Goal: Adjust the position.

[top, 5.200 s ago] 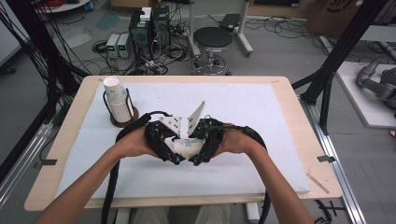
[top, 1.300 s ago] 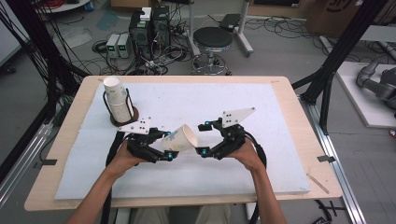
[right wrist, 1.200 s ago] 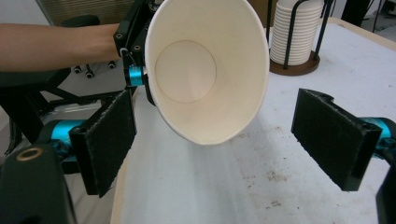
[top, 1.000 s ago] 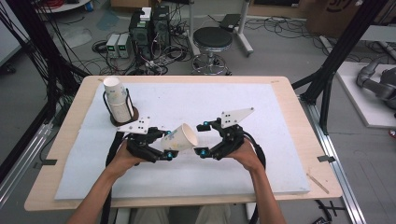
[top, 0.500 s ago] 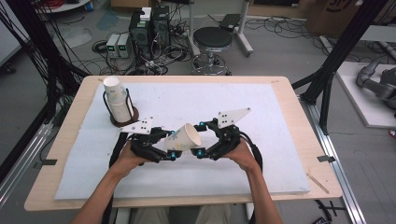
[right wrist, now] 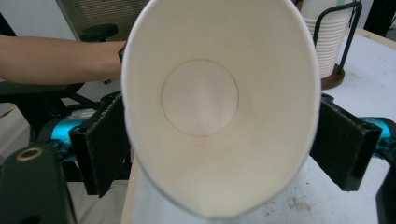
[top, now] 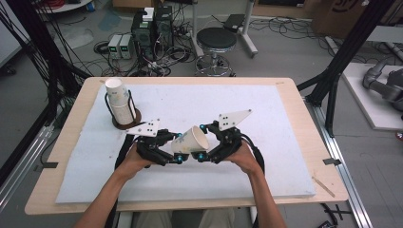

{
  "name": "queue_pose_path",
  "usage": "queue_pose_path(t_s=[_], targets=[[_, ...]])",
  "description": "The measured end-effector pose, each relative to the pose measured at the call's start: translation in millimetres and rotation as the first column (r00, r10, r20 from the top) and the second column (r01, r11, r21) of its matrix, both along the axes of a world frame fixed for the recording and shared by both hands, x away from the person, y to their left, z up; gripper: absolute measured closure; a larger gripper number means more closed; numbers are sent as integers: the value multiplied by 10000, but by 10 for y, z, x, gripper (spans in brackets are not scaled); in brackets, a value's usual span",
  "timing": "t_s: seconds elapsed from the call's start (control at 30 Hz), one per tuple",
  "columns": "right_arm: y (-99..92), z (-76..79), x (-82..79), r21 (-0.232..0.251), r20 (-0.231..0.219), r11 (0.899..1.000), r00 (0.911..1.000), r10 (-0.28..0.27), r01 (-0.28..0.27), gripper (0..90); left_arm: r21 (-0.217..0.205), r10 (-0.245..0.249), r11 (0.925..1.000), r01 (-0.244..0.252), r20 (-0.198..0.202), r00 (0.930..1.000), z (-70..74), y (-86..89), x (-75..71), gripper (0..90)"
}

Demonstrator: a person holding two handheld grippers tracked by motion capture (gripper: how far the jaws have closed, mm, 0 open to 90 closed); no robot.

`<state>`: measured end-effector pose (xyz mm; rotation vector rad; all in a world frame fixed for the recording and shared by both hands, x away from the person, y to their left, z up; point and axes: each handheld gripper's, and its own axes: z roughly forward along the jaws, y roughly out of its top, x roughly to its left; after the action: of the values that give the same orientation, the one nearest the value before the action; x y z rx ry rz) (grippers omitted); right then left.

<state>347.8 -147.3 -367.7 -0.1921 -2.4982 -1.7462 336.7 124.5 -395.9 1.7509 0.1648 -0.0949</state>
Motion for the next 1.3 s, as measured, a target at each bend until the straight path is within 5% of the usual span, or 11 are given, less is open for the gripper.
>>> queue_pose_path(t_s=[0.57,0.87,1.3], targets=[[40,-7,-3,20,-128,9998,9997,208,-208,163,73,-205,9998,205,88,9998,17,-66,-18,371],[12,13,-6,262,107,9990,9993,365,-367,285,102,-240,9997,239,72,9997,14,-67,-17,371],[8,21,-20,243,181,9983,9985,517,-522,335,95,-296,9995,294,151,9994,18,-72,-25,372]])
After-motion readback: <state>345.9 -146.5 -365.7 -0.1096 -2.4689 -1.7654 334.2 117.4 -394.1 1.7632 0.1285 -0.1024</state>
